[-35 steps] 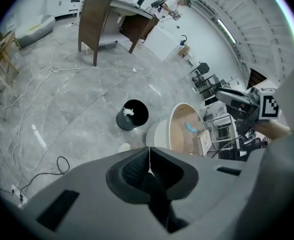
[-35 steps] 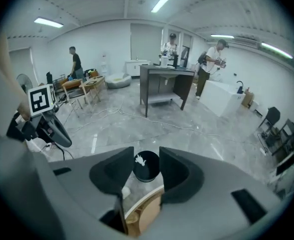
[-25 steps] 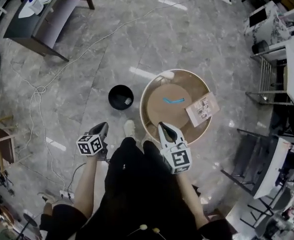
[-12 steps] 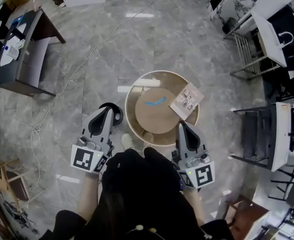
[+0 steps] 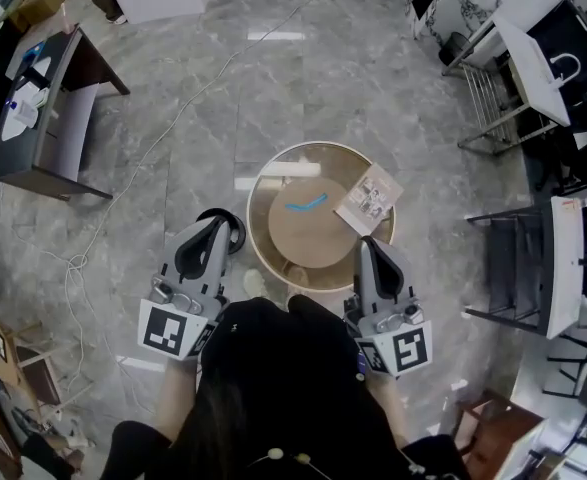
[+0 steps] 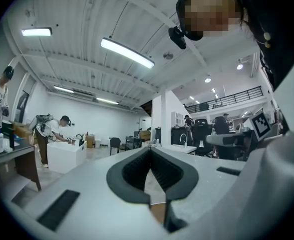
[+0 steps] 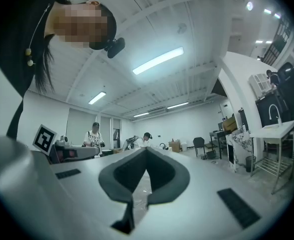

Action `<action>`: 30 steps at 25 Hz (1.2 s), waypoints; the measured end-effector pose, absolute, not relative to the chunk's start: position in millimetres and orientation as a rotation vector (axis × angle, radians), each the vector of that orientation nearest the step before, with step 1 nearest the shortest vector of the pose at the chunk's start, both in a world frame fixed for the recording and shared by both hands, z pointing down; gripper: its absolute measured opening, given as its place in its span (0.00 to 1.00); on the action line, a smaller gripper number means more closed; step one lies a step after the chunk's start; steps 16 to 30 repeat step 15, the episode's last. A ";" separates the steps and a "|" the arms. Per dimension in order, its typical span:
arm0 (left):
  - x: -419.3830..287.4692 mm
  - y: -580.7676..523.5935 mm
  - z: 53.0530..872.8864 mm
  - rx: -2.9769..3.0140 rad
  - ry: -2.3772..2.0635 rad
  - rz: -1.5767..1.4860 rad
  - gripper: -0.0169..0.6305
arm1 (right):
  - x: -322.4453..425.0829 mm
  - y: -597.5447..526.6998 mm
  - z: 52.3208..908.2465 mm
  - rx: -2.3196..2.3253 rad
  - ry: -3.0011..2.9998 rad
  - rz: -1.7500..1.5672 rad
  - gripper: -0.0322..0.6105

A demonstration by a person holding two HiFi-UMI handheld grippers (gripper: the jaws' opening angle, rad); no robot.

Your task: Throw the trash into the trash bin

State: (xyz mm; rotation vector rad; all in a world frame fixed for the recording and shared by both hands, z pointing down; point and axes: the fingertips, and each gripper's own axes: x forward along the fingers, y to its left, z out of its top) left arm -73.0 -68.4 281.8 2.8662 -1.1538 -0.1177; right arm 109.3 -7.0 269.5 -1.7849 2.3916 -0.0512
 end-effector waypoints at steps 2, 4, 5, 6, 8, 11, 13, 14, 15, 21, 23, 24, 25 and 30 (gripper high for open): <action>-73.6 -68.6 283.5 2.859 -1.159 -0.112 0.04 | 110.2 -7.4 270.4 -1.789 2.395 -0.058 0.05; -74.4 -68.3 286.7 2.859 -1.173 -0.080 0.04 | 110.3 -8.4 268.0 -1.783 2.398 -0.056 0.05; -74.4 -67.8 287.1 2.859 -1.176 -0.076 0.04 | 110.8 -8.4 267.3 -1.782 2.399 -0.053 0.05; -74.2 -67.2 287.0 2.858 -1.176 -0.075 0.04 | 111.3 -8.2 267.3 -1.784 2.401 -0.049 0.05; -73.9 -66.6 287.1 2.856 -1.173 -0.071 0.04 | 111.6 -7.9 267.9 -1.788 2.405 -0.047 0.05; -74.8 -67.1 288.0 2.852 -1.177 -0.081 0.04 | 110.3 -8.2 268.8 -1.784 2.407 -0.054 0.05; -75.4 -67.2 288.2 2.851 -1.176 -0.080 0.04 | 109.0 -8.3 269.1 -1.782 2.407 -0.059 0.05; -75.5 -67.2 288.1 2.851 -1.174 -0.077 0.04 | 108.3 -8.3 269.1 -1.782 2.407 -0.063 0.05; -75.7 -67.1 288.0 2.851 -1.173 -0.074 0.04 | 107.7 -8.3 269.1 -1.783 2.406 -0.067 0.05; -75.7 -67.1 288.0 2.851 -1.173 -0.074 0.04 | 107.7 -8.3 269.1 -1.783 2.406 -0.067 0.05; -75.7 -67.1 288.0 2.851 -1.173 -0.074 0.04 | 107.7 -8.3 269.1 -1.783 2.406 -0.067 0.05; -75.7 -67.1 288.0 2.851 -1.173 -0.074 0.04 | 107.7 -8.3 269.1 -1.783 2.406 -0.067 0.05; -75.7 -67.1 288.0 2.851 -1.173 -0.074 0.04 | 107.7 -8.3 269.1 -1.783 2.406 -0.067 0.05; -75.7 -67.1 288.0 2.851 -1.173 -0.074 0.04 | 107.7 -8.3 269.1 -1.783 2.406 -0.067 0.05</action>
